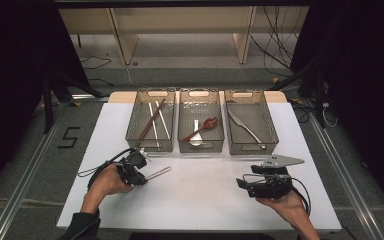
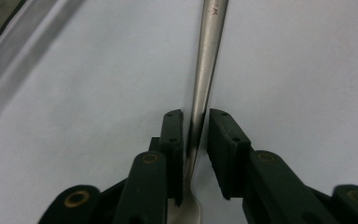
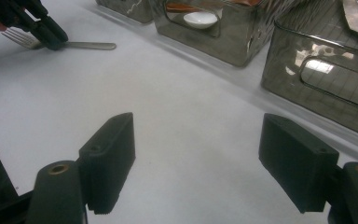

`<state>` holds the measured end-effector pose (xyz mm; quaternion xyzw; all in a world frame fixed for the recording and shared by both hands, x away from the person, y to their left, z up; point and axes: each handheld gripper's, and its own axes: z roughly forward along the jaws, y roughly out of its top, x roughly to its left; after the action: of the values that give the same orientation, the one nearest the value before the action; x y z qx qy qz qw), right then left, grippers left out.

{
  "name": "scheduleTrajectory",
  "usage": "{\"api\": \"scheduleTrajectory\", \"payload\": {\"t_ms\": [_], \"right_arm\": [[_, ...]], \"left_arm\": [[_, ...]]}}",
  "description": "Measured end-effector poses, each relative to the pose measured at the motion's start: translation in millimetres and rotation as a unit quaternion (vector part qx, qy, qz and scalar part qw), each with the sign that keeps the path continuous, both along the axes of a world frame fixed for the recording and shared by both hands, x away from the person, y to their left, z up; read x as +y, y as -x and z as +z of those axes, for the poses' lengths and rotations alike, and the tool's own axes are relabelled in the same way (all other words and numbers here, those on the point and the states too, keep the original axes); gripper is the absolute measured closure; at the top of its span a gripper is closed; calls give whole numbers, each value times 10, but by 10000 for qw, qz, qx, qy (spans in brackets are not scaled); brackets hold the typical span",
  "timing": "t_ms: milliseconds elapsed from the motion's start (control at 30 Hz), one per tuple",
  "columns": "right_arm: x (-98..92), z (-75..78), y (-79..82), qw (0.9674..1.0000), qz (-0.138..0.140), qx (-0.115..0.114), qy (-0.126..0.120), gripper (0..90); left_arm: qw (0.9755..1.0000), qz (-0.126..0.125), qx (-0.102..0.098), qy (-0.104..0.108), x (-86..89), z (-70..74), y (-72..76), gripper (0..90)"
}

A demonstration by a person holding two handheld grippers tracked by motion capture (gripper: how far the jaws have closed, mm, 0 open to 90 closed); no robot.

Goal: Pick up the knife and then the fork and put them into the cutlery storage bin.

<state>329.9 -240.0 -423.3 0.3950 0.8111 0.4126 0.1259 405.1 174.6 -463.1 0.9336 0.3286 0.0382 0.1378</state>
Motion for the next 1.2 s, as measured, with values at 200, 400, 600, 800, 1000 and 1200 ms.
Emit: {"api": "scheduleTrajectory", "payload": {"t_ms": [200, 400, 600, 800, 1000, 1200], "right_arm": [[3, 3, 4, 10000, 5, -10, 2, 277], [-3, 4, 2, 10000, -2, -15, -3, 277], [-3, 3, 2, 10000, 1, 0, -19, 277], [-4, 3, 2, 10000, -4, 0, -27, 277], [-4, 3, 3, 10000, 0, 3, -38, 277], [4, 2, 5, 10000, 28, -11, -41, 277]], "left_arm": [[9999, -103, -31, -63, -22, 2, 13, 804], [9996, -265, -67, -90, -34, 3, 27, 827], [9991, -388, -96, -118, -38, 7, 45, 833], [9989, -454, -8, -111, -57, 14, 71, 836], [9992, -403, -14, 7, -58, 58, 83, 838], [9992, -385, -15, 120, -54, 138, 93, 838]]}}
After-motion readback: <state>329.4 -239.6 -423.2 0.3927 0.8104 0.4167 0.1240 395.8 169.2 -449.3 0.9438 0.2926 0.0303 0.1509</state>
